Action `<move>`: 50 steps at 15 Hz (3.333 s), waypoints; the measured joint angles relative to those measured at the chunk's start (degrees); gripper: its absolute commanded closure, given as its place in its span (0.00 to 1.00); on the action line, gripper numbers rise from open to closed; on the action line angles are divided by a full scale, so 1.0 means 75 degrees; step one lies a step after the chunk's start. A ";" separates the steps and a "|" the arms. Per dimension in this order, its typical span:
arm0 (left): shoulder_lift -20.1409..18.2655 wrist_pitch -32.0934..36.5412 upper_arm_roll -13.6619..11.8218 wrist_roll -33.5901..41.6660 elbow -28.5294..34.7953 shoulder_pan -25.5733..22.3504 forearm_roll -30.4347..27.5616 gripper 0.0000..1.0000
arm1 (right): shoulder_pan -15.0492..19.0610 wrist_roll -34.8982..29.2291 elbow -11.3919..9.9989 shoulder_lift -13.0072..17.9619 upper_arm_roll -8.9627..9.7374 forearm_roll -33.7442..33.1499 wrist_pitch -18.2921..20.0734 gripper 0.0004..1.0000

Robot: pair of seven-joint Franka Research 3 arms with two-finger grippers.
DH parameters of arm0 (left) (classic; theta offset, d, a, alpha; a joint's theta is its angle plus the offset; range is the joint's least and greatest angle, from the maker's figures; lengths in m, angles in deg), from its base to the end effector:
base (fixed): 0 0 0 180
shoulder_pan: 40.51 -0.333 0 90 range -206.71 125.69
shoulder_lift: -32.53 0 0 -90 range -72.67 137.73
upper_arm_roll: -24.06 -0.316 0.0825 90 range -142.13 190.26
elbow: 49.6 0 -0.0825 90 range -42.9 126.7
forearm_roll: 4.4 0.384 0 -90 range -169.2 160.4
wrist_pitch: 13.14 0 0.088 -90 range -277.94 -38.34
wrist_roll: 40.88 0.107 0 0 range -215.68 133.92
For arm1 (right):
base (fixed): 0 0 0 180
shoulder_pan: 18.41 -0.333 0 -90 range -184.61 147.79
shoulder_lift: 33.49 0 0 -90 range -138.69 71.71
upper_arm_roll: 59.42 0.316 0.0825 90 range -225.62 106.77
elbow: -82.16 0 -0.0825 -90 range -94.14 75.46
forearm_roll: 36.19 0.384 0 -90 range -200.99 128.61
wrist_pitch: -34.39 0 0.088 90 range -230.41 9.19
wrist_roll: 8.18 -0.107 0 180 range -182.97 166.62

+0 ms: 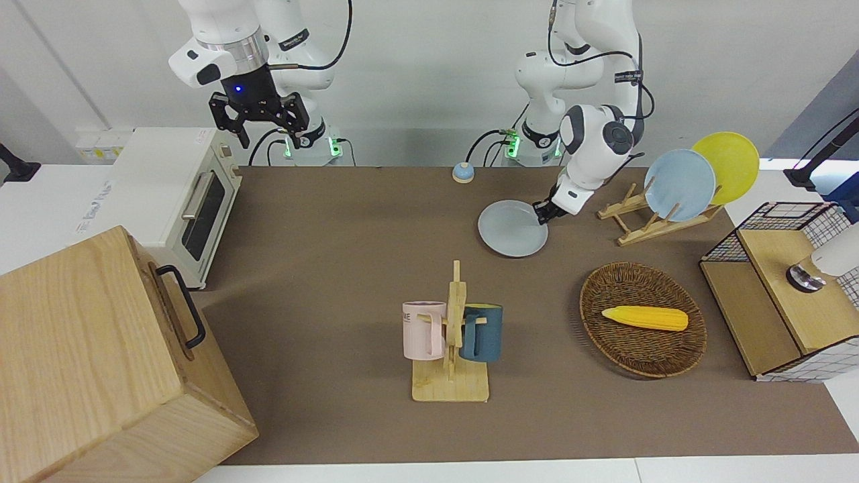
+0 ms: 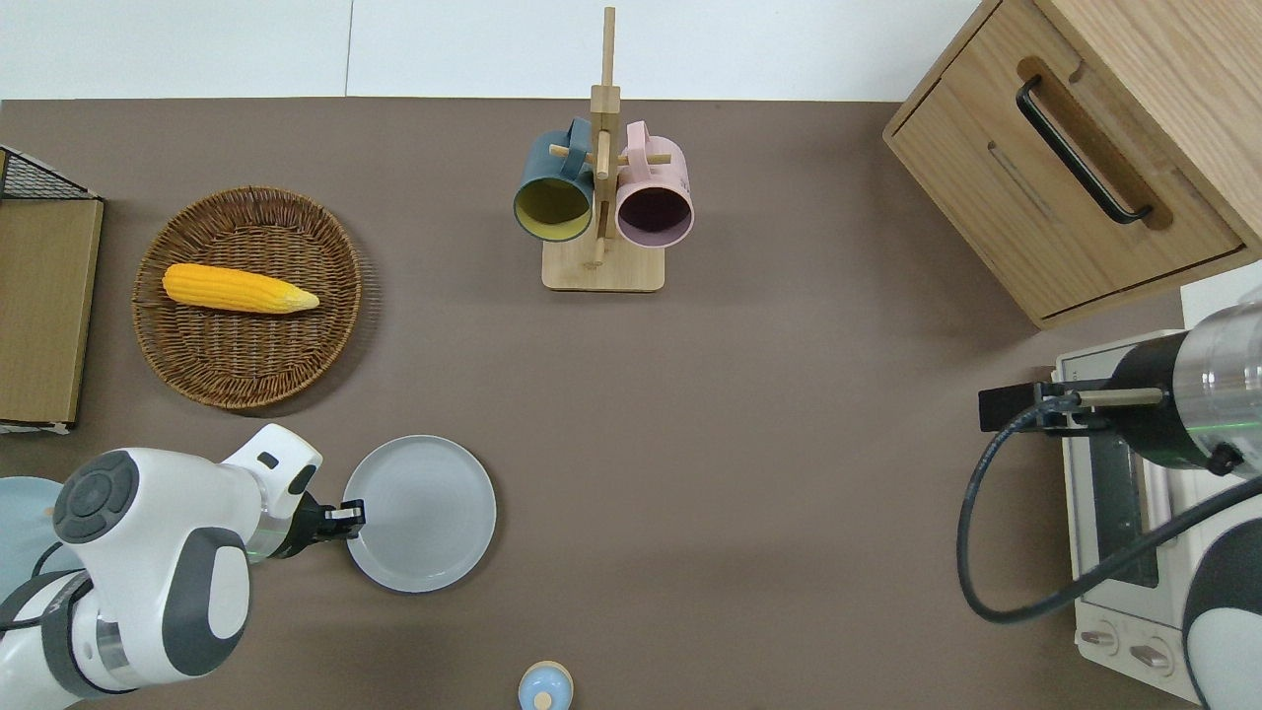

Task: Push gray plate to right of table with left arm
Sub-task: 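Keep pushing the gray plate with the left gripper toward the table center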

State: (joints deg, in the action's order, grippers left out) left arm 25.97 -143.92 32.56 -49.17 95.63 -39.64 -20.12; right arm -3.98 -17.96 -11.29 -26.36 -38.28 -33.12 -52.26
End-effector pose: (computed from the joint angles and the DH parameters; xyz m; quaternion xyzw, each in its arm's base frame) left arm 0.4278 -0.0761 0.3044 0.9898 0.0880 -0.0807 0.0773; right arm 0.5062 0.0787 0.6526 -0.9996 0.0266 0.0019 0.0041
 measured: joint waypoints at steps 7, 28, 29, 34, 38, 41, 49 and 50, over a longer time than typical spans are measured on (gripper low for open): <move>0.0109 -0.0589 0.0035 -0.1409 -0.0019 0.1463 -0.0275 1.00 | 0.0000 0.0000 0.0000 0.0000 0.0000 0.0000 0.0000 0.00; 0.1721 -0.1848 -0.0018 -0.4569 -0.1723 0.4360 -0.0956 1.00 | 0.0000 0.0000 0.0000 0.0000 0.0000 0.0000 0.0000 0.00; 0.1813 -0.1869 -0.0021 -0.4623 -0.1829 0.4431 -0.0956 1.00 | 0.0000 0.0000 0.0000 0.0000 0.0000 0.0000 0.0000 0.00; 0.2099 -0.2014 -0.0020 -0.4685 -0.2196 0.4597 -0.1072 1.00 | 0.0000 0.0000 0.0000 0.0000 0.0000 0.0000 0.0000 0.00; 0.2313 -0.2330 -0.0016 -0.4686 -0.2313 0.4742 -0.1092 1.00 | 0.0000 0.0000 0.0000 0.0000 0.0000 0.0000 0.0000 0.00; 0.2495 -0.2406 -0.0017 -0.4688 -0.2530 0.4855 -0.1095 1.00 | 0.0000 0.0000 0.0000 0.0000 0.0000 0.0000 0.0000 0.00; 0.2987 -0.2547 -0.0017 -0.4697 -0.3007 0.5058 -0.1107 0.15 | 0.0000 0.0000 0.0000 0.0000 0.0000 0.0000 0.0000 0.00; 0.2990 -0.2547 -0.0021 -0.4697 -0.3007 0.5058 -0.1111 0.02 | 0.0000 0.0000 0.0000 0.0000 0.0000 0.0000 0.0000 0.00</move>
State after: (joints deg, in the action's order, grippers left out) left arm 48.40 -163.02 32.41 -84.40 73.08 -1.70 -28.45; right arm -3.98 -17.96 -11.29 -26.36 -38.28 -33.12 -52.26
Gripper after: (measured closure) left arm 0.529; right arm 0.004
